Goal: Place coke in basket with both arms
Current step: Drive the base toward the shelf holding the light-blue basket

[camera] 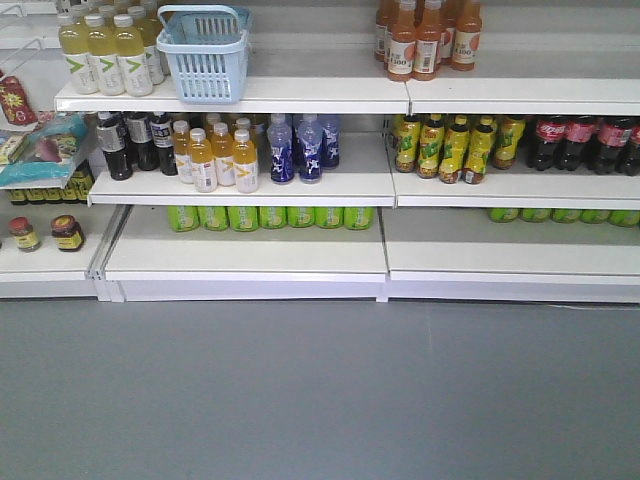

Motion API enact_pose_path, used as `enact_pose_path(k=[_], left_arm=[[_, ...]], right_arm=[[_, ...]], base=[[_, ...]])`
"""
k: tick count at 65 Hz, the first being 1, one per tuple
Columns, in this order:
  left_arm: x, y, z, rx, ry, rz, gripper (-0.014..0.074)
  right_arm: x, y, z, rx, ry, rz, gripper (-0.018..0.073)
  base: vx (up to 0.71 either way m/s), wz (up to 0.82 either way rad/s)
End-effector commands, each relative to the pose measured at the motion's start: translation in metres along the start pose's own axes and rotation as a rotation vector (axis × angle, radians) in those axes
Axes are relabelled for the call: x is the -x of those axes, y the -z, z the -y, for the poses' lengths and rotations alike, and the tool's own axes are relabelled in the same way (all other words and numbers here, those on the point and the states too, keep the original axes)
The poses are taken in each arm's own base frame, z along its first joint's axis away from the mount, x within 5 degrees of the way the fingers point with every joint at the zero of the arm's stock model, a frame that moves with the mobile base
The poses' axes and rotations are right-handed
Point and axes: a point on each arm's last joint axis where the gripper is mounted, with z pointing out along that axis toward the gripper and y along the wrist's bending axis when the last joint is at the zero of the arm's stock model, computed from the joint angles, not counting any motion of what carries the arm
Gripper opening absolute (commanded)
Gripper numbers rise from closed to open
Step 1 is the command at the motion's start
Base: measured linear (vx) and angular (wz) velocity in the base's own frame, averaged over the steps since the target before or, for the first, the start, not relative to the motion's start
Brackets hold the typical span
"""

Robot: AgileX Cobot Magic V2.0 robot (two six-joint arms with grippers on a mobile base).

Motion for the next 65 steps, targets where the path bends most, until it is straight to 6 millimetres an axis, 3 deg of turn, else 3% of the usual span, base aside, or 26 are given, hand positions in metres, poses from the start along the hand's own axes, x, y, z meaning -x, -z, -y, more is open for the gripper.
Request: enact_pose_path(k=[1, 65], left_arm=[[0.0057, 0.0018, -0.0001, -0.001, 0.017, 0.085, -0.0006], [0.0057, 0.0018, -0.0001, -0.001, 0.017, 0.085, -0.0006]], right_arm=[[0.0022, 0.0008, -0.0004, 0.003, 0.014, 0.07, -0.0005], [0.0022, 0.0008, -0.0004, 0.003, 0.014, 0.07, -0.0005]], base=[[0.09, 0.13], [0.13, 0.06]])
